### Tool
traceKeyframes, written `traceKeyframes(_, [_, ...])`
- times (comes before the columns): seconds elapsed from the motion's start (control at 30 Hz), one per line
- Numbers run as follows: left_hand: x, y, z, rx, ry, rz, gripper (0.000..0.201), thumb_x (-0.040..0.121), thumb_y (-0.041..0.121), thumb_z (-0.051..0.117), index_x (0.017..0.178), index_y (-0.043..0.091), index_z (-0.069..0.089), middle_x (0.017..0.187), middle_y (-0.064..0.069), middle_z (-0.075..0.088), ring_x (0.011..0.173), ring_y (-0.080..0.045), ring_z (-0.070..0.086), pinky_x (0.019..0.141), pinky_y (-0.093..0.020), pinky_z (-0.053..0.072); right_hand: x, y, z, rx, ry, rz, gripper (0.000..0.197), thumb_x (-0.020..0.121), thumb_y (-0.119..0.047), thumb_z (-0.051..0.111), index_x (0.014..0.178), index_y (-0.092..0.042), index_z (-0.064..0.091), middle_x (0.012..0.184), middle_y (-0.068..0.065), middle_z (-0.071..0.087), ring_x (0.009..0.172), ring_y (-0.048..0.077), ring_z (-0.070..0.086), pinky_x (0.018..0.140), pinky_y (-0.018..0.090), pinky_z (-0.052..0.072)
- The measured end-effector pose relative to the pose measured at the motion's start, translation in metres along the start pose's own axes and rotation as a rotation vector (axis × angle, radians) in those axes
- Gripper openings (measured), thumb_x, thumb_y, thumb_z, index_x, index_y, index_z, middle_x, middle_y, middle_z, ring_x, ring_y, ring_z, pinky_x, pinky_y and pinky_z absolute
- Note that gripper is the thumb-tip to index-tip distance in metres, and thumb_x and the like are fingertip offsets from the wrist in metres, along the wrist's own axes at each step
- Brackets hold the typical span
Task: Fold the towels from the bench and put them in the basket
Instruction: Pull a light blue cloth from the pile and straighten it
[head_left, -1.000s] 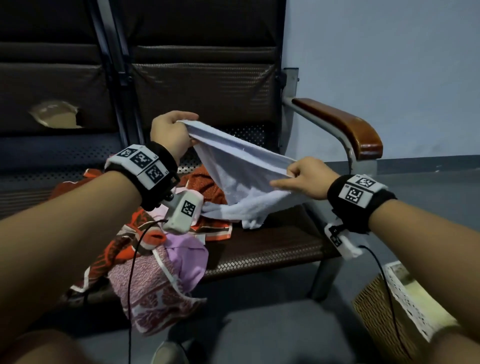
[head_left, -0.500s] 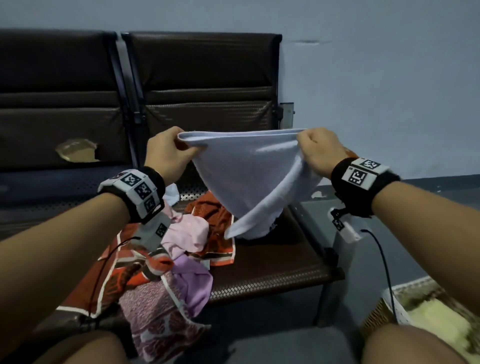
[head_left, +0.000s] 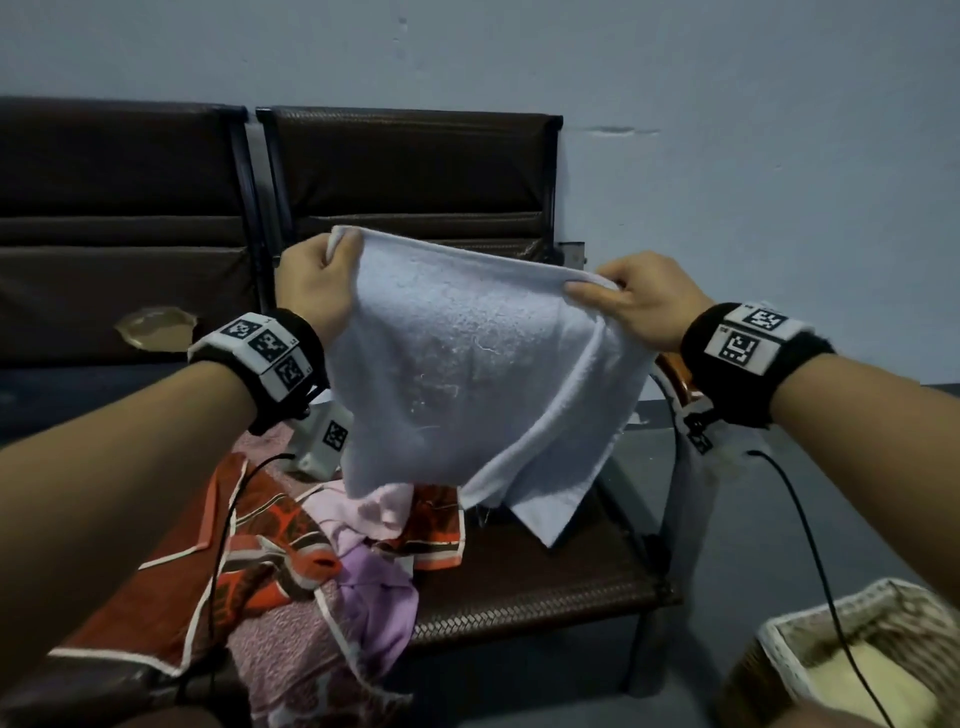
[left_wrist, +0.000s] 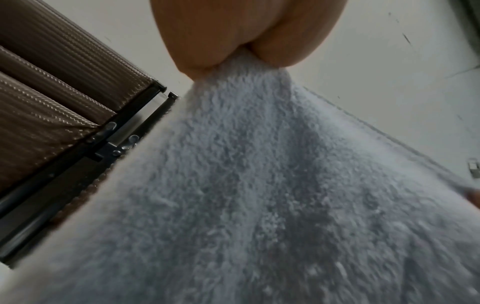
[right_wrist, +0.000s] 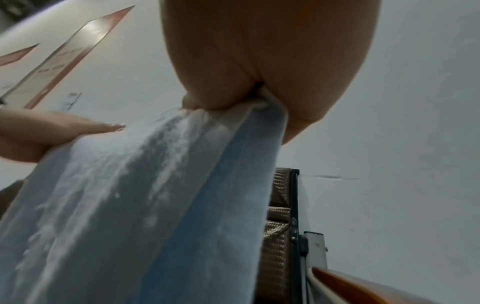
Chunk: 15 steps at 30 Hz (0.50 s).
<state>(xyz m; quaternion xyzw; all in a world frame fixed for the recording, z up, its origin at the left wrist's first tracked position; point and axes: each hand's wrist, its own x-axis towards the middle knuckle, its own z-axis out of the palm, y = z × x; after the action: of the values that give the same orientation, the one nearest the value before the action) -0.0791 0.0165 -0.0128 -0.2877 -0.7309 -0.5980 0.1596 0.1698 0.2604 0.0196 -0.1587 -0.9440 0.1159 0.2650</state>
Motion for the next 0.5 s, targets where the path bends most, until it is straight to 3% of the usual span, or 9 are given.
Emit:
traceKeyframes(0.07, [0.005, 0.006, -0.001, -0.02, 0.035, -0.054, 0.055, 0.089, 0.057, 0.053, 0.056, 0.019, 0.029, 0.053, 0.011, 0.024, 0.049, -0.007, 0.024, 0.049, -0.029, 0.02, 0.004, -0.001, -0.001, 0.131, 0.002, 0.066, 0.063, 0.094, -0.059, 0.055, 0.053, -0.015, 0.035, 0.053, -0.004, 0.03, 0.048, 0.012, 0.029, 0.052, 0.032, 0.028])
traceKeyframes(0.13, [0.009, 0.013, 0.005, -0.106, 0.044, -0.114, 0.057, 0.088, 0.052, 0.056, 0.051, 0.02, 0.028, 0.053, 0.01, 0.024, 0.049, -0.008, 0.025, 0.053, -0.029, 0.022, 0.008, -0.004, 0.0, 0.238, -0.027, 0.142, 0.058, 0.096, -0.055, 0.054, 0.056, -0.019, 0.034, 0.057, 0.0, 0.03, 0.052, 0.014, 0.03, 0.056, 0.032, 0.027])
traceKeyframes(0.23, [0.003, 0.031, 0.024, -0.289, 0.048, -0.25, 0.043, 0.086, 0.045, 0.06, 0.053, 0.023, 0.043, 0.062, -0.001, 0.04, 0.059, -0.015, 0.042, 0.059, -0.031, 0.035, 0.012, -0.016, 0.01, 0.524, -0.028, 0.283, 0.046, 0.099, -0.043, 0.056, 0.062, -0.018, 0.047, 0.061, 0.006, 0.041, 0.057, 0.018, 0.04, 0.06, 0.031, 0.034])
traceKeyframes(0.3, [-0.007, 0.045, 0.038, -0.394, 0.008, -0.31, 0.036, 0.088, 0.042, 0.061, 0.064, 0.016, 0.058, 0.07, -0.006, 0.051, 0.068, -0.018, 0.051, 0.064, -0.034, 0.043, 0.015, -0.028, 0.017, 0.69, -0.034, 0.351, 0.032, 0.101, -0.034, 0.055, 0.08, -0.01, 0.059, 0.076, 0.013, 0.05, 0.07, 0.024, 0.049, 0.067, 0.036, 0.041])
traceKeyframes(0.37, [-0.022, 0.059, 0.05, -0.464, -0.064, -0.296, 0.039, 0.091, 0.039, 0.061, 0.079, 0.004, 0.071, 0.077, -0.009, 0.061, 0.074, -0.02, 0.058, 0.067, -0.035, 0.047, 0.016, -0.04, 0.022, 0.76, -0.044, 0.407, 0.022, 0.101, -0.028, 0.054, 0.094, -0.008, 0.06, 0.084, 0.016, 0.052, 0.077, 0.029, 0.051, 0.071, 0.041, 0.044])
traceKeyframes(0.5, [-0.065, 0.083, 0.069, -0.478, -0.254, -0.196, 0.041, 0.098, 0.031, 0.061, 0.087, -0.007, 0.073, 0.075, -0.01, 0.061, 0.071, -0.018, 0.054, 0.064, -0.031, 0.043, 0.018, -0.059, 0.027, 0.874, -0.075, 0.507, 0.027, 0.097, -0.02, 0.055, 0.106, 0.003, 0.067, 0.099, 0.017, 0.068, 0.086, 0.029, 0.066, 0.08, 0.043, 0.056])
